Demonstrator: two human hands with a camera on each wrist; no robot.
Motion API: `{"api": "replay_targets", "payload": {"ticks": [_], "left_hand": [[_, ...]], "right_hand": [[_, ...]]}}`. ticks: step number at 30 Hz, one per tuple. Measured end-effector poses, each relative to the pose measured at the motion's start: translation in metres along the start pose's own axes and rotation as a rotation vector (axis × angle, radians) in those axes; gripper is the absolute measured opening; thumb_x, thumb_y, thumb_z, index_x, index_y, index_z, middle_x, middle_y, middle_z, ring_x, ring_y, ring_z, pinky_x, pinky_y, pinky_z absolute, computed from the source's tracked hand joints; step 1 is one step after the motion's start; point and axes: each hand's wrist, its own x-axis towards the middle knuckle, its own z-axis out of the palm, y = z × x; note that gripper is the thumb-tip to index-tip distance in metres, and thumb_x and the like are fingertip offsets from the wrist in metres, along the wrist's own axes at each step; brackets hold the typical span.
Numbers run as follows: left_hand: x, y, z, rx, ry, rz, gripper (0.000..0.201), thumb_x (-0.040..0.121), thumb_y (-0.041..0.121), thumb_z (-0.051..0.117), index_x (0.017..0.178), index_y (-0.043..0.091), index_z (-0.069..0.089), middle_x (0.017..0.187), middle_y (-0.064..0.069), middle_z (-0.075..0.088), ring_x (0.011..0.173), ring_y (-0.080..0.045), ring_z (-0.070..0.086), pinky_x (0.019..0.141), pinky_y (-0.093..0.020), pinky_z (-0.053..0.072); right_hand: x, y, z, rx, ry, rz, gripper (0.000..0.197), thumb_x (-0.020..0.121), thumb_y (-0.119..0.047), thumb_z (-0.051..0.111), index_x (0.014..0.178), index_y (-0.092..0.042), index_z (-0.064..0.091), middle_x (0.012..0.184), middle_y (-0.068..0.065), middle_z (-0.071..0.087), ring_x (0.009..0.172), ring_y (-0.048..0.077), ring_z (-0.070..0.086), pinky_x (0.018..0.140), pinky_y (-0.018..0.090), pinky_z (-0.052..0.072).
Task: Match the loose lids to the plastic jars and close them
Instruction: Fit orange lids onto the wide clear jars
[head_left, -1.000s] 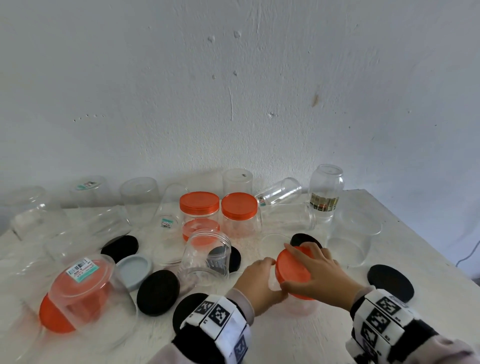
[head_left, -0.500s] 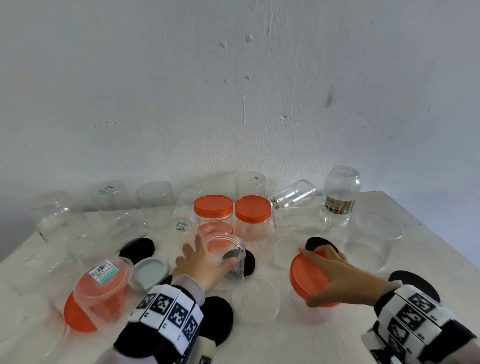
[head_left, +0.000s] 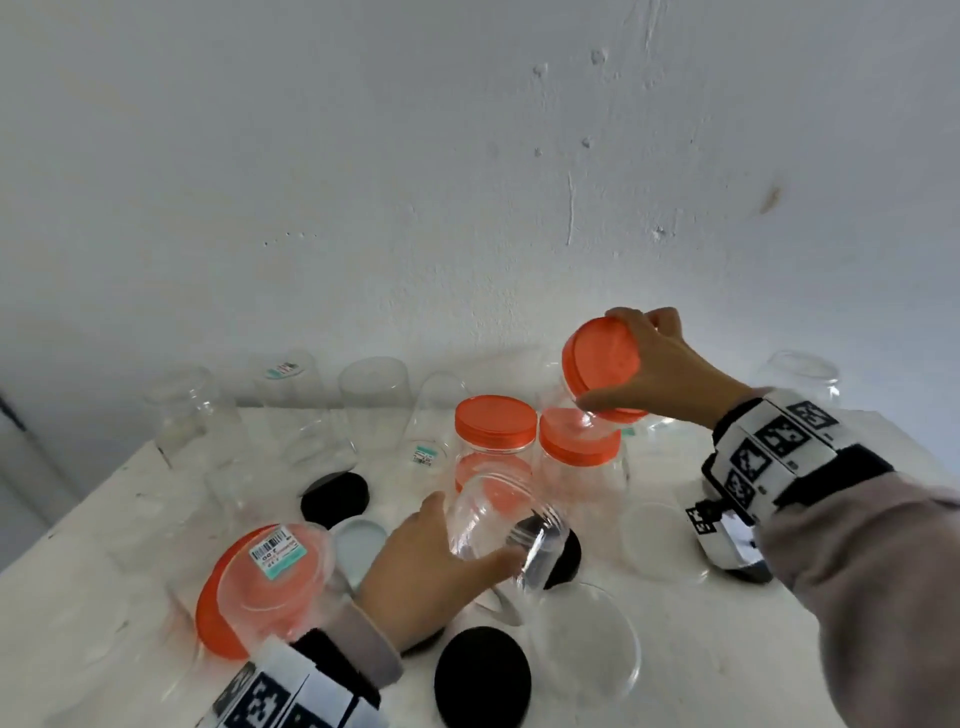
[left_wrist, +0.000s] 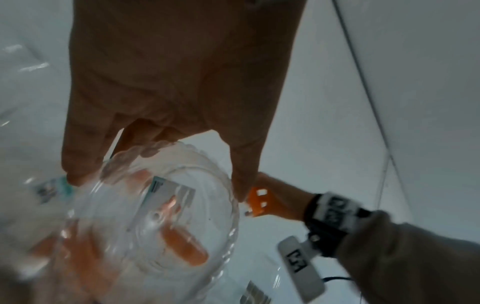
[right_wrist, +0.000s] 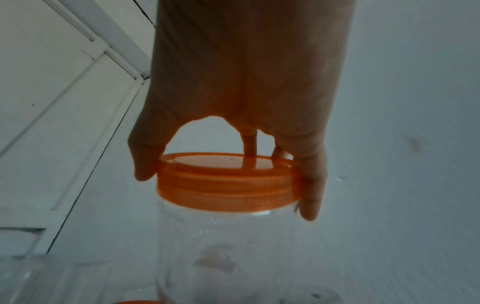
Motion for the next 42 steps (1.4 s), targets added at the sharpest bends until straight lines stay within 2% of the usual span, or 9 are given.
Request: {"api": "replay_targets", "payload": {"ticks": [2,4,7,12,17,24,32,35,42], "left_hand": [[-0.010,0.001,-0.021,-0.056,0.067,0.077,0.058,0.069,0.067,0.063,0.118,0.049,0.038,0.114,0.027,0.052,0.106,0.009,0.052,0.075,-0.002,0.036],[-0.021,0.003,-0.044,-0.141,0.100,0.073,0.051,0.058,0.076,0.060,0.098,0.057,0.035,0.094,0.036,0.046,0.085,0.020,0.048,0.062,0.000,0.035],[-0.027,-0.011,-0.078,-0.283,0.212,0.082,0.096,0.035,0.094,0.054,0.121,0.052,0.043,0.111,0.031,0.057,0.101,0.009,0.057,0.082,-0.011,0.041],[-0.025,-0.043,-0.126,-0.490,0.400,0.115,0.069,0.030,0.091,0.064,0.093,0.064,0.059,0.094,0.031,0.067,0.083,0.009,0.066,0.075,-0.029,0.048],[-0.004,-0.097,-0.157,-0.517,0.482,0.015,0.072,0.021,0.087,0.070,0.078,0.043,0.072,0.081,0.017,0.073,0.085,-0.011,0.071,0.089,-0.038,0.047],[0.001,-0.150,-0.152,-0.654,0.443,-0.120,0.076,0.033,0.078,0.078,0.103,0.050,0.064,0.105,0.015,0.071,0.095,-0.007,0.069,0.091,-0.044,0.047],[0.006,-0.164,-0.141,-0.672,0.436,-0.184,0.069,0.026,0.081,0.076,0.089,0.061,0.056,0.107,0.015,0.069,0.104,-0.019,0.065,0.098,-0.049,0.045],[0.004,-0.173,-0.142,-0.714,0.460,-0.192,0.069,0.029,0.079,0.078,0.091,0.058,0.057,0.104,0.016,0.070,0.107,-0.018,0.064,0.102,-0.049,0.042],[-0.014,-0.179,-0.139,-0.783,0.493,-0.217,0.096,0.025,0.077,0.080,0.109,0.041,0.052,0.109,0.010,0.067,0.111,-0.017,0.060,0.105,-0.047,0.039]], "right_hand": [[0.025,-0.010,0.011,0.000,0.034,-0.022,0.105,0.061,-0.042,0.086,0.145,-0.027,0.024,0.139,0.002,0.018,0.127,0.031,0.032,0.099,0.044,0.040],[0.044,-0.017,0.022,-0.019,0.049,-0.043,0.107,0.061,-0.043,0.086,0.146,-0.027,0.024,0.142,0.003,0.019,0.130,0.031,0.028,0.099,0.046,0.038],[0.075,-0.028,0.042,-0.106,0.043,-0.068,0.110,0.061,-0.048,0.085,0.147,-0.027,0.020,0.145,0.002,0.020,0.132,0.030,0.026,0.102,0.051,0.038],[0.115,-0.042,0.071,-0.193,-0.058,-0.068,0.110,0.067,-0.047,0.082,0.150,-0.022,0.014,0.148,0.007,0.020,0.133,0.035,0.026,0.099,0.049,0.038],[0.136,-0.051,0.100,-0.252,-0.149,-0.023,0.104,0.070,-0.044,0.082,0.146,-0.014,0.018,0.146,0.010,0.027,0.132,0.036,0.032,0.098,0.048,0.039],[0.141,-0.058,0.123,-0.386,-0.238,0.107,0.087,0.079,-0.044,0.073,0.143,-0.012,0.024,0.140,0.013,0.033,0.127,0.037,0.039,0.096,0.044,0.040],[0.137,-0.066,0.122,-0.422,-0.308,0.129,0.077,0.088,-0.040,0.066,0.146,-0.011,0.025,0.145,0.021,0.028,0.131,0.041,0.034,0.106,0.046,0.033],[0.132,-0.071,0.121,-0.472,-0.285,0.125,0.066,0.090,-0.038,0.062,0.142,-0.014,0.029,0.143,0.014,0.032,0.128,0.035,0.039,0.099,0.038,0.035],[0.128,-0.117,0.117,-0.478,-0.444,-0.155,0.070,0.088,-0.050,0.060,0.143,-0.017,0.030,0.141,0.010,0.035,0.121,0.027,0.045,0.100,0.041,0.040]]}}
